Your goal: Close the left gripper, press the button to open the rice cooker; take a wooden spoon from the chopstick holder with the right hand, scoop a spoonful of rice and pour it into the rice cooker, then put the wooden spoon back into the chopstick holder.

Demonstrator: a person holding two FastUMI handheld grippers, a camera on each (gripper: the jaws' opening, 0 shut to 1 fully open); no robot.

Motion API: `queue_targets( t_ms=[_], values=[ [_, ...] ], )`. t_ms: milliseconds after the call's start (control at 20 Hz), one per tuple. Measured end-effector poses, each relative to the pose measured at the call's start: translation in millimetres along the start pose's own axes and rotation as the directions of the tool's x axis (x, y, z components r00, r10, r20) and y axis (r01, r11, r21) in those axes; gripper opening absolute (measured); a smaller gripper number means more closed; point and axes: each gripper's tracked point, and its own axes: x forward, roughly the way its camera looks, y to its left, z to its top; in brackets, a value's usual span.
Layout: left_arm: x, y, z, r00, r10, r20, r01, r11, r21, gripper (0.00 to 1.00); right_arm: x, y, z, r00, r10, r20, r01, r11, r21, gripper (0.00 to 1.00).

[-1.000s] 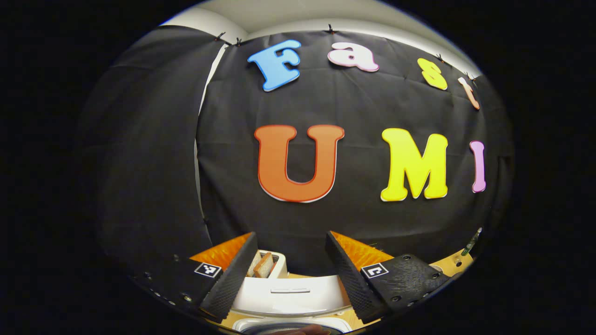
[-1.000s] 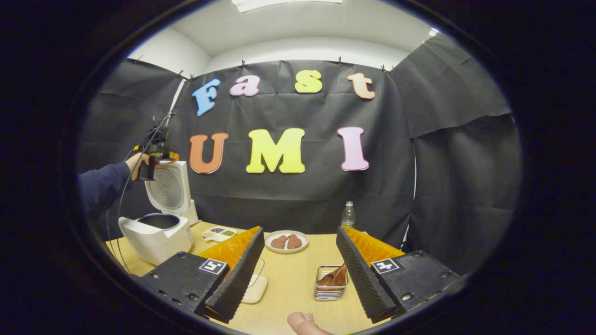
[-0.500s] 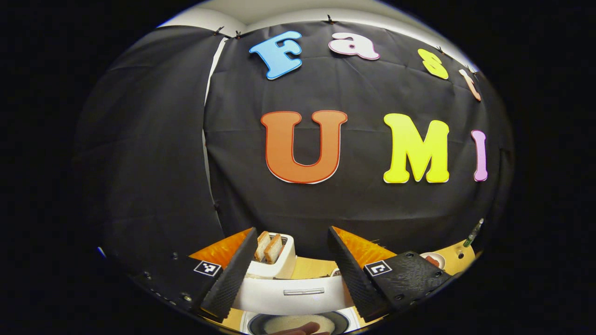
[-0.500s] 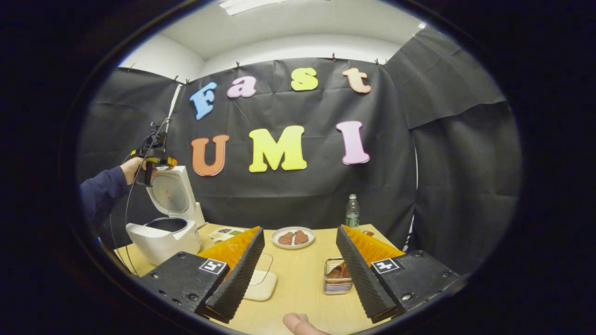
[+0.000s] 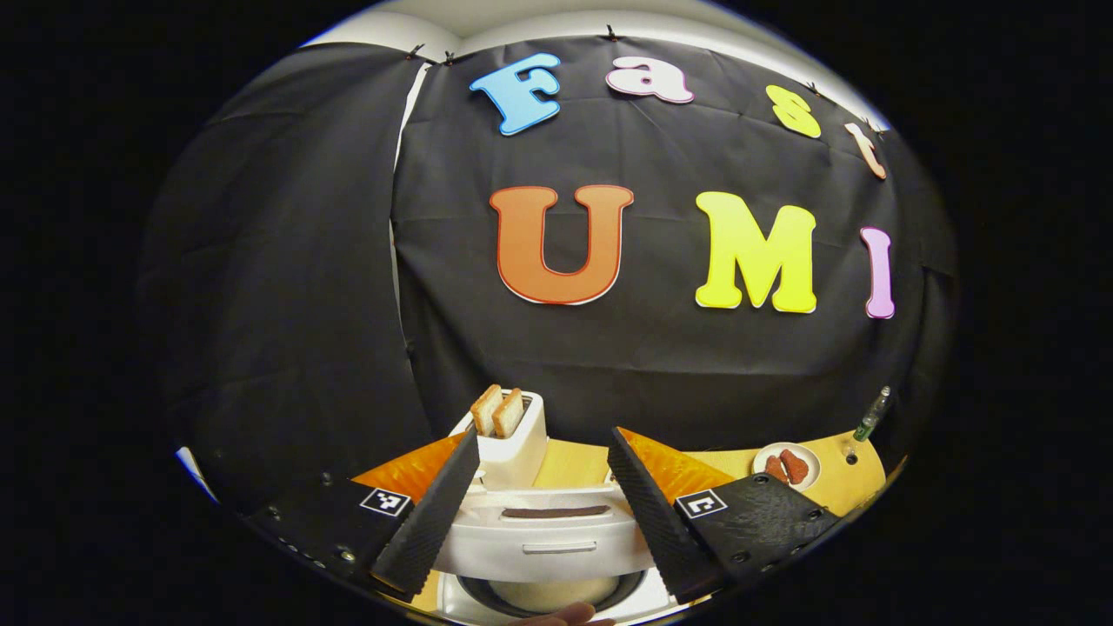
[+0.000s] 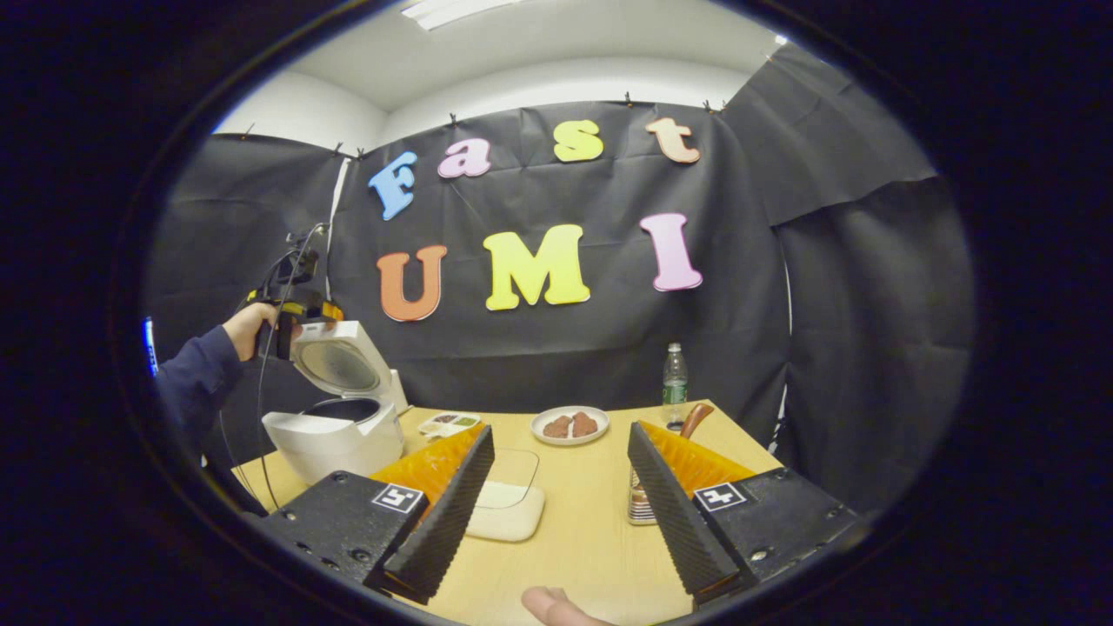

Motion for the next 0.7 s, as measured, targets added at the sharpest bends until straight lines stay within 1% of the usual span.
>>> queue_targets(
  t_ms=[350, 450, 550, 600, 700],
  values=[
    [-23.4, 2.4, -59.8, 0.997, -0.003, -0.081, 0.002, 1.000, -0.011, 0.96, -22.0, -1.4, -9.9, 1.000, -0.008, 0.018, 0.008, 1.000, 0.011, 0.98],
    [-28.1, 1.3, -77.0, 0.992, -0.007, -0.124, 0.005, 1.000, -0.018, 0.96, -29.9, -5.4, -8.4, 0.999, -0.016, 0.033, 0.015, 1.000, 0.013, 0.96],
    [-32.2, 0.5, -88.6, 0.991, -0.007, -0.130, 0.007, 1.000, -0.002, 0.97, -36.4, -5.8, -10.9, 0.999, -0.014, 0.038, 0.014, 1.000, 0.009, 0.98],
    [-33.3, 0.0, -92.7, 0.991, -0.003, -0.134, 0.005, 1.000, 0.012, 0.98, -39.0, -6.6, -13.4, 0.999, -0.016, 0.035, 0.015, 1.000, 0.010, 0.96],
    [-36.7, 0.0, -104.7, 0.987, 0.004, -0.163, -0.001, 1.000, 0.019, 0.98, -45.7, -5.4, -14.5, 0.999, -0.013, 0.030, 0.013, 1.000, 0.005, 0.98]
  ],
)
